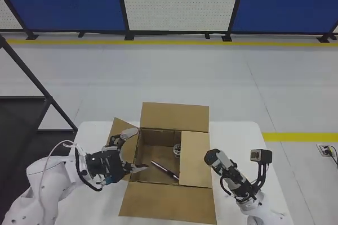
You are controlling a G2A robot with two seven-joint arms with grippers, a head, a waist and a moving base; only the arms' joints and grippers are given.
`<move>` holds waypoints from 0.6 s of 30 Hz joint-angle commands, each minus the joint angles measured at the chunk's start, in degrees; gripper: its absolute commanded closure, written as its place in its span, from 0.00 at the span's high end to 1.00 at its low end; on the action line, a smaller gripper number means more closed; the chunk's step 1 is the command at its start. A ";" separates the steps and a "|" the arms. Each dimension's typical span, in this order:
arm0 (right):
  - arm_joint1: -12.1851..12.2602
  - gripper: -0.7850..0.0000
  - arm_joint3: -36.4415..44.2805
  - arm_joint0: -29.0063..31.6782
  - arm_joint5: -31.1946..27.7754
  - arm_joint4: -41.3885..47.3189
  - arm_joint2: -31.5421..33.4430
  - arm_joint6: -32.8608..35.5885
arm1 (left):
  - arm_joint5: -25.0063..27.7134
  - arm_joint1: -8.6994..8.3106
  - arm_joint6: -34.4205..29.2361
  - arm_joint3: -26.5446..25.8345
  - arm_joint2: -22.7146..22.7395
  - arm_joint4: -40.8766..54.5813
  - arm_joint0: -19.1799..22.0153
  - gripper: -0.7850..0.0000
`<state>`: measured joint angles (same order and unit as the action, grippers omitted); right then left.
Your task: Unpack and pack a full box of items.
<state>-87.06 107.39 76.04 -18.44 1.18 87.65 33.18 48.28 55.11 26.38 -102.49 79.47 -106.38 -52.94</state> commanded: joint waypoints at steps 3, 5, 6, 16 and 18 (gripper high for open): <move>0.14 1.00 0.53 -0.09 0.41 -0.47 -0.68 0.24 | 0.28 -0.05 2.28 -0.96 -2.03 -2.03 0.59 1.00; 0.33 1.00 1.16 0.10 0.60 -0.38 -0.53 -0.02 | -1.14 -0.08 0.50 0.04 -4.58 -8.25 3.05 1.00; 0.44 1.00 1.58 0.46 0.45 -0.15 -0.22 -0.12 | -1.23 0.05 1.14 0.66 -6.64 -10.11 4.57 1.00; 1.60 1.00 5.96 9.51 -4.91 6.27 7.41 -3.19 | -7.17 2.60 9.54 14.98 -27.76 -30.80 22.20 1.00; 1.77 1.00 6.95 11.40 -6.20 7.56 8.85 -4.00 | -9.60 3.47 12.07 18.31 -31.16 -32.27 24.53 1.00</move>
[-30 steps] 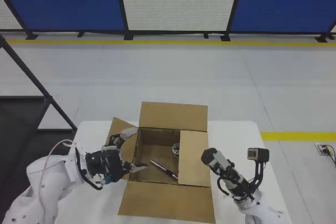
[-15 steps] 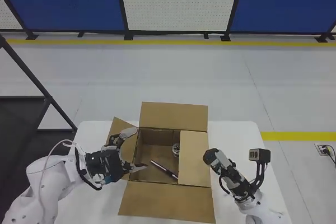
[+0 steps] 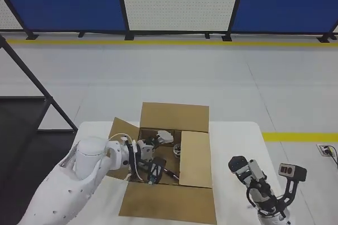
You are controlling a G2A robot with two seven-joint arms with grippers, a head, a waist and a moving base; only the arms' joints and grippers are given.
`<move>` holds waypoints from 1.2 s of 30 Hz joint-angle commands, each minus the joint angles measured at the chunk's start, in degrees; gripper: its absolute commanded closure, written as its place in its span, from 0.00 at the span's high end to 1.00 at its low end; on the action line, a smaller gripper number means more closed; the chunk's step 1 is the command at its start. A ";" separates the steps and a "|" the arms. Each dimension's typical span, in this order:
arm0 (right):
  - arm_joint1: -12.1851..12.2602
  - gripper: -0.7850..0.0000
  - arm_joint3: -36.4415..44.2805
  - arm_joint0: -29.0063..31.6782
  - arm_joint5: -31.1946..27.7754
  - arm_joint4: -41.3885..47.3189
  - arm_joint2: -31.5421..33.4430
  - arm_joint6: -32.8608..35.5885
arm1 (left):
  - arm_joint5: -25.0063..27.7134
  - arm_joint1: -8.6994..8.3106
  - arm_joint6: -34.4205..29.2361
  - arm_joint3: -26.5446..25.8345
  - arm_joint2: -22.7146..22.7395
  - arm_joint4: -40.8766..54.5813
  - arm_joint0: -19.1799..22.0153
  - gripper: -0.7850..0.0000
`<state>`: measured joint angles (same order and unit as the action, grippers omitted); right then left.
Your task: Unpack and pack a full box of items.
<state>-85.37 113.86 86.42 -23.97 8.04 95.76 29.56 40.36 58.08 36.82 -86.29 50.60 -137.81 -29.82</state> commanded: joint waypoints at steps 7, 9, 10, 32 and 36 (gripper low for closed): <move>0.62 1.00 2.46 5.04 -3.11 3.26 2.98 -1.15 | -8.92 4.25 3.42 11.69 -10.45 0.05 6.64 1.00; 0.77 1.00 2.65 5.38 -3.04 3.37 3.01 -1.11 | -10.55 5.38 2.79 13.77 -12.01 1.08 7.65 1.00; 0.85 1.00 2.71 5.51 -2.86 3.24 2.94 -0.94 | -11.35 5.94 2.72 14.68 -12.65 1.97 8.00 1.00; 2.84 1.00 2.73 2.55 1.77 -4.27 -1.94 5.61 | -19.38 11.22 4.97 24.51 -16.06 7.75 11.77 1.00; 3.34 1.00 2.60 1.90 2.26 -6.94 -3.37 8.58 | -19.48 11.02 5.85 23.06 -14.87 8.92 11.19 1.00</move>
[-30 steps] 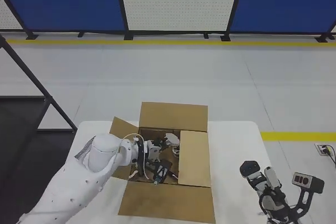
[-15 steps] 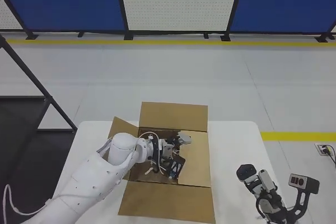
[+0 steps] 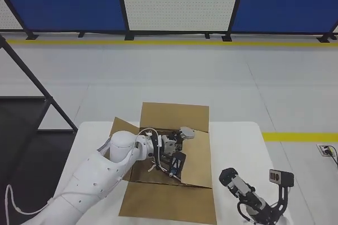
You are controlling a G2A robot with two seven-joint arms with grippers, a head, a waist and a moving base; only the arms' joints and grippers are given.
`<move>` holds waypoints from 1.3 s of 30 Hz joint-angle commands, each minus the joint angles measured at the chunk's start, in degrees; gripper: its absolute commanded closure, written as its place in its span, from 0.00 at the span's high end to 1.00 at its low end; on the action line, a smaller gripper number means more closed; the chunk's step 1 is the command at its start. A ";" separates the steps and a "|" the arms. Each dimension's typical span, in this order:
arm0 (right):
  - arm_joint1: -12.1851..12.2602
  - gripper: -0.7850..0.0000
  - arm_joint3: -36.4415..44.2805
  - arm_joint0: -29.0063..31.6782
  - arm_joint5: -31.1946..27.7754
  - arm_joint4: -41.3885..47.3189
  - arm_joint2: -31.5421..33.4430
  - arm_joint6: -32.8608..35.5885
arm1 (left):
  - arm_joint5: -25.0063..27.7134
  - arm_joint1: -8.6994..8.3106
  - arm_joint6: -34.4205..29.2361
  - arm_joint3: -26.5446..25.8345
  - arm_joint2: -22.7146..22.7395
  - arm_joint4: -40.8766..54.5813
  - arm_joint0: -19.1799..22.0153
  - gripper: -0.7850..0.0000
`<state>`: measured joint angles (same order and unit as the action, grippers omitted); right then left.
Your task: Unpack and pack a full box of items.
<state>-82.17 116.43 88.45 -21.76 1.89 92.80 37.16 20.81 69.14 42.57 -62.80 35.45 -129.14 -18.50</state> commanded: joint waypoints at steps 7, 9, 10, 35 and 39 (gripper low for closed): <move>1.09 1.00 0.95 0.23 -0.64 -4.95 -2.51 6.57 | 0.00 0.50 -1.34 -3.57 0.98 1.54 -0.05 1.00; 1.29 1.00 1.59 0.49 -0.85 -6.32 -3.28 6.89 | 0.21 0.87 -1.85 -4.11 0.92 2.24 0.28 1.00; 1.37 1.00 1.86 0.63 -1.10 -6.67 -3.67 6.78 | 0.37 1.10 -2.12 -4.27 0.81 2.51 0.54 1.00; 2.65 1.00 5.49 4.32 -1.56 -14.15 -5.54 -8.68 | 1.62 10.94 -1.05 7.80 -7.73 8.13 10.29 1.00; 2.66 1.00 5.34 3.86 1.77 -15.39 -5.24 -12.77 | 0.12 11.31 0.42 9.36 -7.38 8.18 10.25 1.00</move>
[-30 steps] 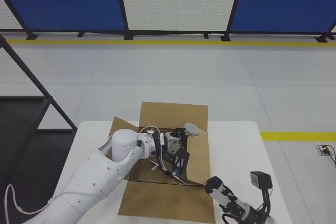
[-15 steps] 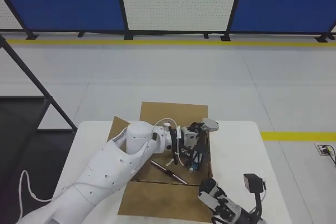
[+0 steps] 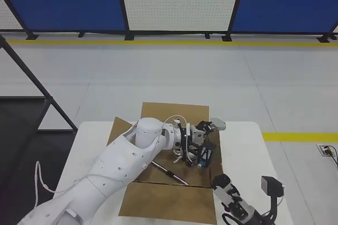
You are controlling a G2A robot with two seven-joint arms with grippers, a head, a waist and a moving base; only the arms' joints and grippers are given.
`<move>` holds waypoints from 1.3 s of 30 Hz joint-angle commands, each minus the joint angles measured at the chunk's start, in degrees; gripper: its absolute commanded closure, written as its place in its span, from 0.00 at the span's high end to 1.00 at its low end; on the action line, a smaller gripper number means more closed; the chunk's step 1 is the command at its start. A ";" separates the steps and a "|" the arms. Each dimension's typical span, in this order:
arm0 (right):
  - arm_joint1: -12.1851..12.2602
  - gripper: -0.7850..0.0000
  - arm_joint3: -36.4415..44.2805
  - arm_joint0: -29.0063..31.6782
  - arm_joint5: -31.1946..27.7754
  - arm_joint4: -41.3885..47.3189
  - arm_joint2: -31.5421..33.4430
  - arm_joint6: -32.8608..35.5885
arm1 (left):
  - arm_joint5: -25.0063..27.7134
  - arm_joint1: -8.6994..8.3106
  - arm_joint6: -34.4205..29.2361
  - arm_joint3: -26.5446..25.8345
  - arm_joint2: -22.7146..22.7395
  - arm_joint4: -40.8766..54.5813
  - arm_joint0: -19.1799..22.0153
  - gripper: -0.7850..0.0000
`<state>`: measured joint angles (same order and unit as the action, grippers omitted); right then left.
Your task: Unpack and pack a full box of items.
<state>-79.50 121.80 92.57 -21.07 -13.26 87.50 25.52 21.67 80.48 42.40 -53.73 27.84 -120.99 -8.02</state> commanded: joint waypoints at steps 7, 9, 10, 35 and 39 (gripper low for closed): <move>0.08 1.00 -0.41 -2.34 7.07 -1.93 -0.62 -4.46 | -5.04 -1.99 2.21 -1.03 5.06 0.82 -2.87 1.00; 0.16 1.00 -0.09 -2.40 6.88 -1.61 -0.60 -4.89 | -5.65 -3.19 3.16 -1.93 7.49 1.14 -4.10 1.00; 0.21 1.00 0.18 -2.29 6.25 -1.55 -0.72 -4.89 | -5.99 -3.86 2.81 -2.61 8.42 -0.12 -4.61 1.00; 2.17 1.00 2.44 0.20 -4.45 1.60 -4.43 3.49 | 1.63 -4.72 -0.89 -10.46 8.98 -3.55 -7.93 1.00; 2.17 1.00 2.35 0.05 -3.96 -1.25 -5.66 0.40 | 0.75 -3.22 -0.89 -7.91 7.90 -1.07 -6.58 1.00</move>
<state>-77.32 124.12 92.69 -25.19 -13.92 82.20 26.75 22.83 76.79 41.66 -62.45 35.99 -123.13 -14.87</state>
